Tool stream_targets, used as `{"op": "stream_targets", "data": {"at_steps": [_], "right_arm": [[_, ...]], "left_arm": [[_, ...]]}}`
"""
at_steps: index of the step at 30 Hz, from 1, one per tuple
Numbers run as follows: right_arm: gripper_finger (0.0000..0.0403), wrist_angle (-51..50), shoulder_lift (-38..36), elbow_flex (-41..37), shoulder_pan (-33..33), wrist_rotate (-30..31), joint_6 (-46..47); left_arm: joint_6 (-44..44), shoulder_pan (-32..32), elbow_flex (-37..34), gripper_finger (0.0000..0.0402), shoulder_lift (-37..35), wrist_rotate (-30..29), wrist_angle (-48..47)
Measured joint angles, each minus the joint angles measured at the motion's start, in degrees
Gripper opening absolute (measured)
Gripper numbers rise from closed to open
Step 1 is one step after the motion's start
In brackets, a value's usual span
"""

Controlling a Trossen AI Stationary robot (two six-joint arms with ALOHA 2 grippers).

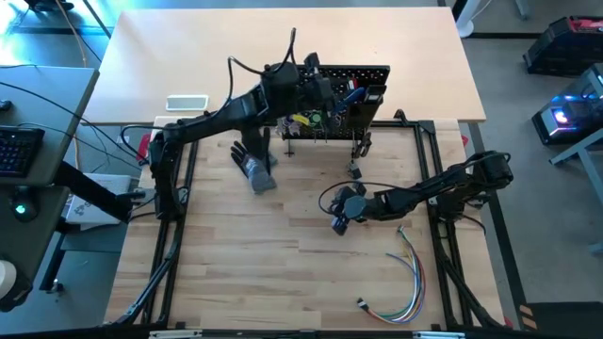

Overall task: Hang tools onto peg board
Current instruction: Put the silver socket into the black bin on the pegboard

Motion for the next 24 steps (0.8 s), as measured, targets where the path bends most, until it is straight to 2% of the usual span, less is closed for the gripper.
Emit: {"op": "stream_targets", "data": {"at_steps": [15, 20, 24], "right_arm": [[0.0134, 0.2, 0.0, 0.0, 0.2, 3.5, -0.5], [0.0134, 3.4, -0.5, 0.0, 1.3, 5.2, -6.7], [0.0134, 5.1, -2.7, 0.0, 3.3, 10.4, -13.4]], "left_arm": [[1.2, -1.6, 0.0, 0.0071, -0.1, -0.1, -3.3], [1.5, -3.8, 0.0, 0.0071, -1.8, 0.0, -11.9], [0.5, -6.1, 0.0, 0.0071, -4.1, 0.3, -21.3]]}}
